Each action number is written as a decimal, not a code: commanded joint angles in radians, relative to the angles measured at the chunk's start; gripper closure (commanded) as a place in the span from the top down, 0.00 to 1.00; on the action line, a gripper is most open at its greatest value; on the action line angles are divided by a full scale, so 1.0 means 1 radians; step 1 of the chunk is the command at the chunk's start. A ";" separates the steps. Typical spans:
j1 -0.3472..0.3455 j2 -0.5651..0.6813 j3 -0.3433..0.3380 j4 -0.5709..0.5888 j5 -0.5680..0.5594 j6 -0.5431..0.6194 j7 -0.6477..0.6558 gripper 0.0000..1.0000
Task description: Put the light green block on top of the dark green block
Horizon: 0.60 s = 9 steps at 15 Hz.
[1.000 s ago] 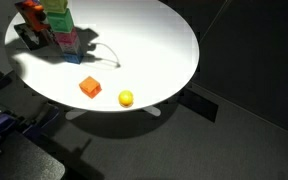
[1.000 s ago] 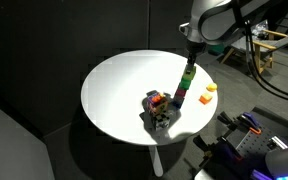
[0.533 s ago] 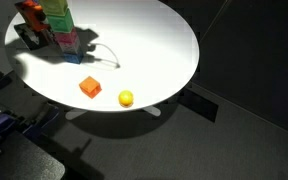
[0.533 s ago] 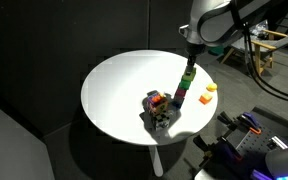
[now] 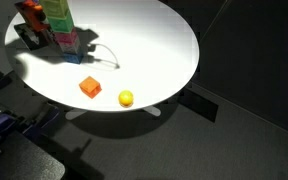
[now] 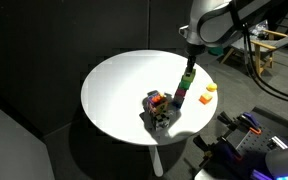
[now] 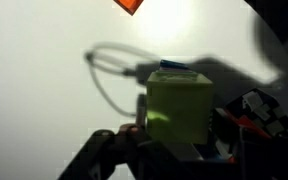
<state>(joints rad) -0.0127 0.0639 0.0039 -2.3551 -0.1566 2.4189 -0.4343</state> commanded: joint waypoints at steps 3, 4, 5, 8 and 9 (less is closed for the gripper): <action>0.000 -0.002 0.000 0.015 -0.008 -0.023 0.018 1.00; 0.000 -0.008 0.000 0.013 -0.006 -0.025 0.016 1.00; -0.001 -0.016 -0.001 0.011 -0.002 -0.028 0.017 1.00; -0.001 -0.038 -0.002 0.008 0.005 -0.038 0.031 1.00; -0.002 -0.048 -0.003 0.007 0.008 -0.042 0.043 1.00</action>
<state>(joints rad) -0.0129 0.0553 0.0028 -2.3535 -0.1561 2.4189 -0.4231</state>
